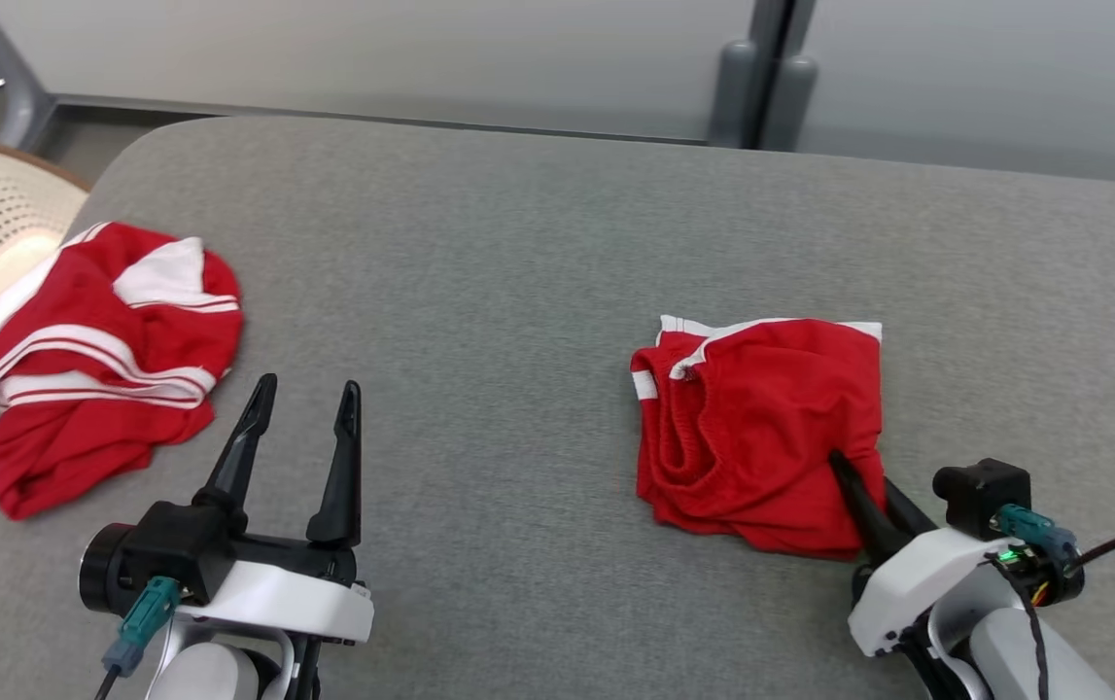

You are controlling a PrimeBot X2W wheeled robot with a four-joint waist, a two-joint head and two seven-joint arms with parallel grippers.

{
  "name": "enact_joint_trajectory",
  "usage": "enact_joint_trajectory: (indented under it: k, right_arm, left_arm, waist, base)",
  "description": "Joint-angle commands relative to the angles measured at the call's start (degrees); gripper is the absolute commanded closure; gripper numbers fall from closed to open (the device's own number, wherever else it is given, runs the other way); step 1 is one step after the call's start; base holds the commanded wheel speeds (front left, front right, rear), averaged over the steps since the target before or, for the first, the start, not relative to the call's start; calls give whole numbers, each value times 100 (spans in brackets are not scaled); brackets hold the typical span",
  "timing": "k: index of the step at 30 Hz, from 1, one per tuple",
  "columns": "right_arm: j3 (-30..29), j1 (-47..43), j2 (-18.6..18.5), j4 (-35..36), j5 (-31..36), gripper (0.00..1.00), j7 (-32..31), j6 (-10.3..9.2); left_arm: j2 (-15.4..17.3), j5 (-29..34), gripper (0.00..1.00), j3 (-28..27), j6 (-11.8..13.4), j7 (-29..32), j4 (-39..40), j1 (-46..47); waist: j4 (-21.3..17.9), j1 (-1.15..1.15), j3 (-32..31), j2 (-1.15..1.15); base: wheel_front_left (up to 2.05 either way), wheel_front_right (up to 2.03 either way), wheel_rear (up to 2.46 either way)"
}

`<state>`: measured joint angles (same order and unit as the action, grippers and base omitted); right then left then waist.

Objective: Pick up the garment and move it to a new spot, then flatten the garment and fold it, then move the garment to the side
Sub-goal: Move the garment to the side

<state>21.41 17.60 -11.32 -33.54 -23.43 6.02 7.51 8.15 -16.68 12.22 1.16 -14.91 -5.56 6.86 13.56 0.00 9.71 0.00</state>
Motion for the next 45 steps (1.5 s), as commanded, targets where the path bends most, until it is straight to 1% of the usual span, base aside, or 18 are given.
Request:
enact_joint_trajectory:
  k: [1,5,6,11,16,20,21,23,25,28,31,33,34,35,36,41,44,45]
  right_arm:
    - [39,-127,-156,134,48,100,60,-4]
    - [76,-323,-440,466,83,100,7,-4]
    - [76,-323,-440,466,83,100,7,-4]
    - [115,-475,-714,863,-8,100,-198,-4]
    - [159,-289,-884,1120,-56,100,-318,-4]
    - [24,107,-1086,963,-62,100,-298,-4]
    - [-64,371,-1251,803,-86,100,-223,-5]
    - [-209,651,-1444,620,-80,100,-125,-6]
    - [-394,861,-1688,343,-82,100,-108,-7]
    - [-719,1191,-2006,-26,-30,100,75,-7]
    - [-927,1523,-2148,-323,14,100,212,-7]
    - [-1086,1737,-2169,-597,62,100,264,-7]
    - [-1187,1857,-2168,-756,78,59,313,-8]
    - [-1251,1962,-2116,-915,115,11,329,-8]
    - [-1310,2067,-2045,-1049,138,0,378,-8]
    - [-1708,2263,-1858,-1675,313,0,680,-8]
    - [-1946,2065,-1667,-1741,315,0,852,-8]
    - [-1946,2065,-1667,-1741,315,0,852,-8]
  left_arm:
    - [41,26,0,-41,4,-24,21,-12]
    - [83,56,0,-40,-35,-25,87,-24]
    - [83,56,0,-40,-35,-25,87,-24]
    - [136,107,0,-16,-41,-27,201,91]
    - [174,181,0,85,-103,17,333,298]
    - [234,238,0,203,-189,122,478,569]
    - [268,275,0,264,-253,178,568,749]
    - [291,326,0,336,-314,241,657,919]
    - [327,358,0,412,-381,298,738,1088]
    - [344,415,0,530,-473,336,813,1313]
    - [385,458,0,587,-516,365,889,1490]
    - [407,465,0,607,-526,385,937,1574]
    - [420,470,0,617,-537,406,958,1622]
    - [436,472,0,621,-546,408,962,1660]
    - [456,470,0,617,-551,417,972,1674]
    - [502,436,0,589,-525,454,965,1714]
    - [533,377,0,510,-459,412,899,1576]
    - [533,377,0,510,-459,412,899,1576]
  waist:
    - [-427,0,-64,0]
    - [-1026,0,-101,0]
    - [-1026,0,-101,0]
    - [-1740,0,-27,0]
    - [-2167,0,281,0]
    - [-2340,0,722,0]
    - [-2381,0,969,0]
    - [-2397,0,1232,0]
    - [-2389,0,1473,0]
    - [-2352,0,1744,0]
    - [-2354,0,1992,0]
    - [-2366,0,2118,0]
    - [-2370,0,2181,0]
    - [-2377,0,2222,0]
    - [-2392,0,2253,0]
    - [-2467,0,2249,0]
    - [-2515,0,2072,0]
    - [-2515,0,2072,0]
  base:
    - [0,0,0]
    - [0,0,0]
    - [0,0,0]
    - [0,0,0]
    - [0,0,0]
    - [0,0,0]
    - [0,0,0]
    - [0,0,0]
    - [0,0,0]
    - [0,0,0]
    - [0,0,0]
    - [0,0,0]
    - [0,0,0]
    - [0,0,0]
    - [0,0,0]
    - [0,0,0]
    - [0,0,0]
    - [0,0,0]
